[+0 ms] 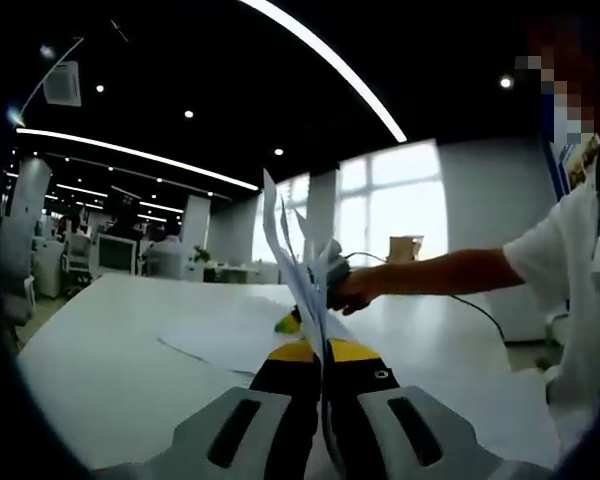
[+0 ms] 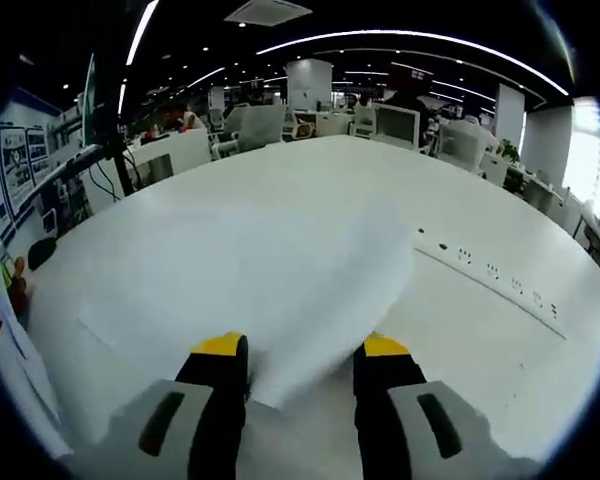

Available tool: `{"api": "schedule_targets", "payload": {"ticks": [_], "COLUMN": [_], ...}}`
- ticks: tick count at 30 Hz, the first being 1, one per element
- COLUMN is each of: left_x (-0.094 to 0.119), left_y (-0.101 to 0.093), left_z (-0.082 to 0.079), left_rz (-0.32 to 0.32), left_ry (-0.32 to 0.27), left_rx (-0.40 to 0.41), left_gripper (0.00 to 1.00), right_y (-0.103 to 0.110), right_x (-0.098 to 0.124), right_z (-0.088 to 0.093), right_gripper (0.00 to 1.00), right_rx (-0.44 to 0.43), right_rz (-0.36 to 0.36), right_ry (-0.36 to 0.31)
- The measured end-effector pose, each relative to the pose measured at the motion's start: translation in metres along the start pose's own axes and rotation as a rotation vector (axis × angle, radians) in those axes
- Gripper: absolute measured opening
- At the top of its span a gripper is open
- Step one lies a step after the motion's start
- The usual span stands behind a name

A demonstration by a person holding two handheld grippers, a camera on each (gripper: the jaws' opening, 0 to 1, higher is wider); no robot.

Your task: Organize the stack of printing papers by aligning and flattening the scattered papers on the table

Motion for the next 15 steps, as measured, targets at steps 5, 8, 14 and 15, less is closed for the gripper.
{"api": "schedule_targets", "payload": {"ticks": [5, 8, 14, 15], "left_x": [0.0003, 0.0004, 0.0006, 0.0006], "left_y": [-0.0001, -0.0004, -0.0007, -0.0007], "left_z": [0.0001, 0.0002, 0.0004, 0.0004], "left_rz": [0.002, 0.002, 0.003, 0.004], "left_ry": [0.000, 0.000, 0.000, 0.000], "left_rx": [0.000, 0.000, 0.000, 0.000], "left_gripper": [0.06, 0.06, 0.06, 0.06], "right_y": [0.0012, 0.0043, 0.0084, 0.0095], "right_x": [-0.0034, -0.0026, -0.0004, 0.0003], "right_z": [0.0005, 0.0009, 0.0006, 0.0010], "right_gripper": [0.25, 0.21, 0.08, 0.08], "right_rx": [-0.012, -0.010, 0.112, 0.114], "right_rz": [0.016, 0.016, 0.051, 0.050], "right_ry": [-0.001, -0.002, -0.002, -0.002]}}
Point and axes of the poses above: the point that each gripper's makers call its tool centre point, and the gripper's own axes: x roughly backward along the fingers, y roughly to its left, z roughly out of its underside, the point moved 9 cm from there along x, roughly backward along the fingers, and after that the axes turned 3 degrees about x, right-handed, at the moved point
